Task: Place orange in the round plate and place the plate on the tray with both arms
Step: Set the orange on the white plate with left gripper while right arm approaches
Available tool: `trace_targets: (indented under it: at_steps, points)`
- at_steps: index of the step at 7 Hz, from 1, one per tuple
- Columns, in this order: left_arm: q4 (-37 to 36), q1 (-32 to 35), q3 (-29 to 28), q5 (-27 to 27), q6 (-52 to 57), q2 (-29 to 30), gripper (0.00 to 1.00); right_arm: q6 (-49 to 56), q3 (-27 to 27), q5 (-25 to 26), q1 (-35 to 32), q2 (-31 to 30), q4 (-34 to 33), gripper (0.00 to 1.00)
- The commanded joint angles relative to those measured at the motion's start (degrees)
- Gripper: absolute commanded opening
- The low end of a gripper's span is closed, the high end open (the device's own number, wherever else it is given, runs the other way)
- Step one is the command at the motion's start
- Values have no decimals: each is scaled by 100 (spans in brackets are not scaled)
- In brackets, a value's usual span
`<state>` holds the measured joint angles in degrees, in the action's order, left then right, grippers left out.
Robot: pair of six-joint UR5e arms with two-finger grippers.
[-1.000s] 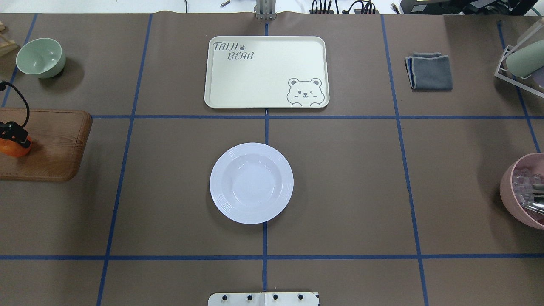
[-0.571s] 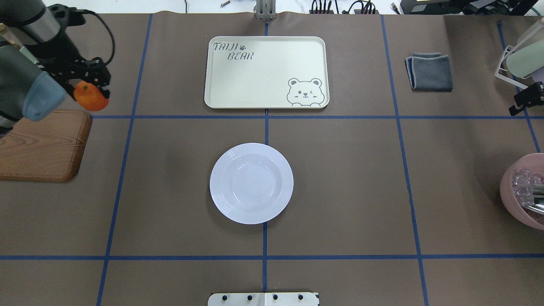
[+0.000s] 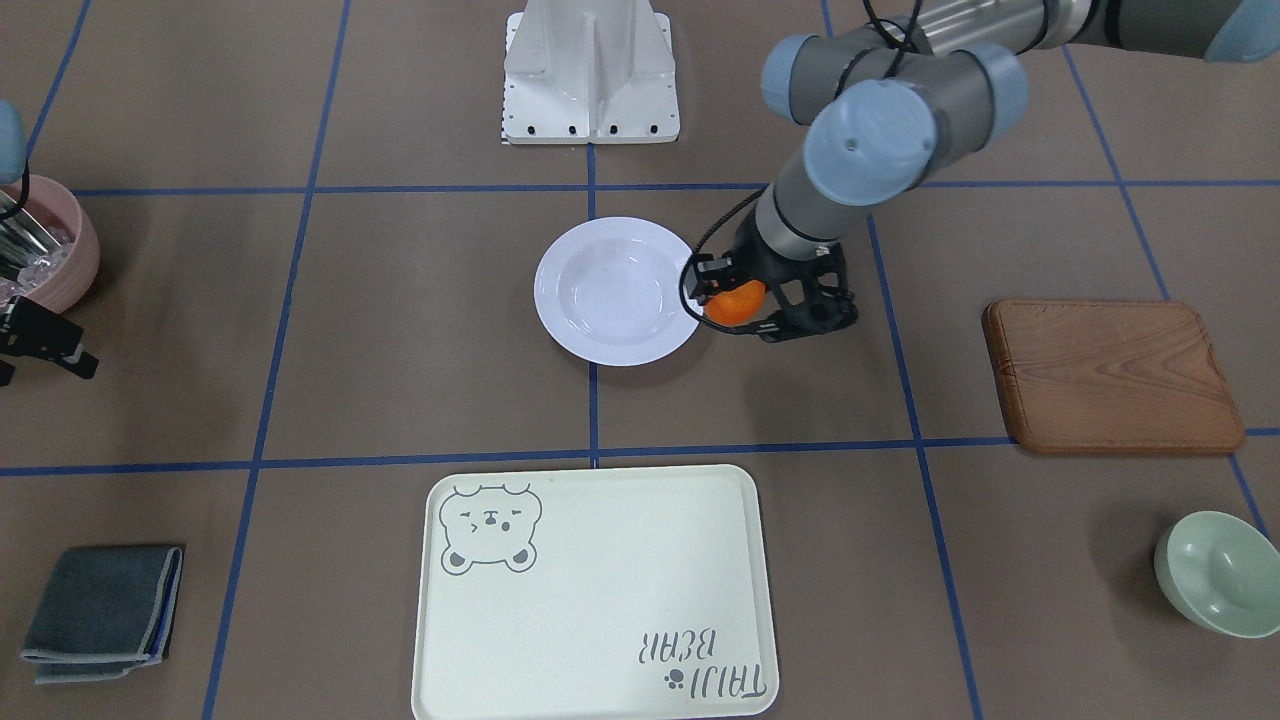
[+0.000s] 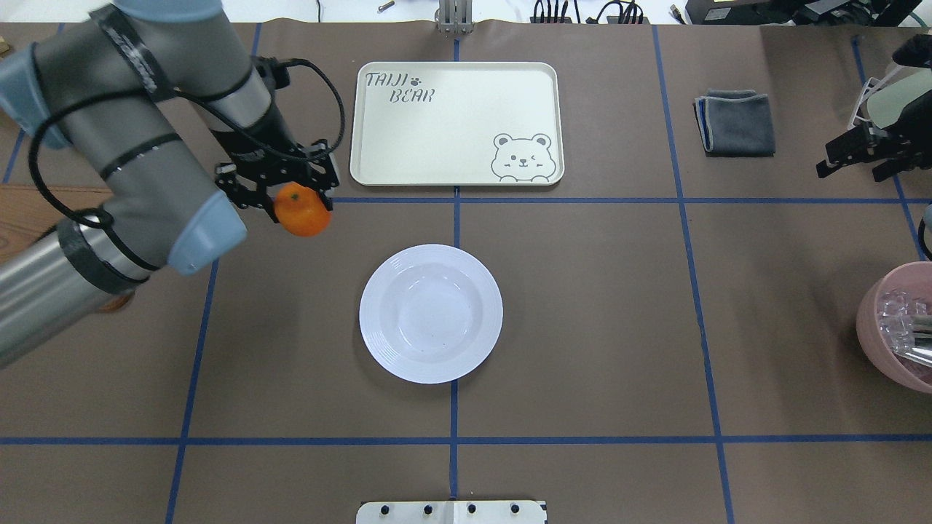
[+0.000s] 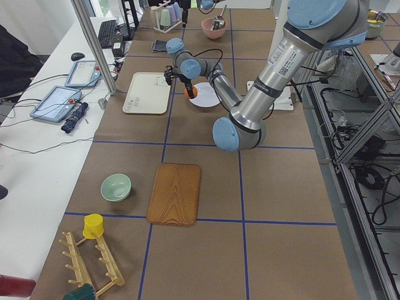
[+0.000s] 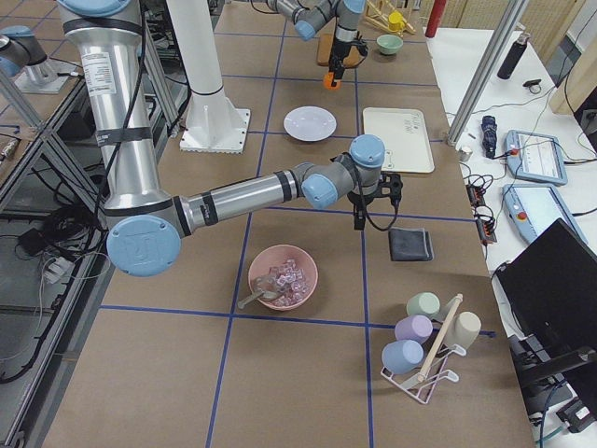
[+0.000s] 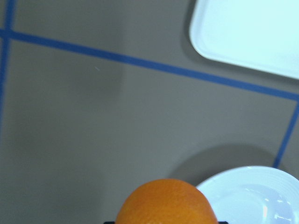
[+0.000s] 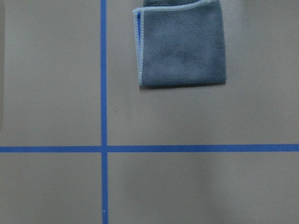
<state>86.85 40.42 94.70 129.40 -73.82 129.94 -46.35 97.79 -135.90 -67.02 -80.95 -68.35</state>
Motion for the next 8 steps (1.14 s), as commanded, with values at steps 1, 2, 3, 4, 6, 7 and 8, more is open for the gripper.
trace_targets:
  at_steps: [1,2,3,4,6,7,8]
  points:
    - [218,-621,-450,-530,-553,469,0,-1556,12,115,512,315,996,100]
    - [505,-736,-783,-539,-711,654,0,-1909,12,246,741,403,1216,100]
    - [943,-920,-1108,-930,-869,708,0,-2130,39,500,926,430,1401,100]
    - [1104,-1069,-1277,-1100,-906,717,0,-2420,39,668,1102,431,1638,100]
    - [1097,-1158,-1322,-1101,-889,665,0,-2956,21,906,1349,431,2253,100]
    - [1097,-1159,-1296,-1093,-906,664,61,-3020,30,924,1402,431,2325,100]
    - [1054,-1124,-1026,-1119,-880,621,98,-3064,47,916,1420,465,2343,100]
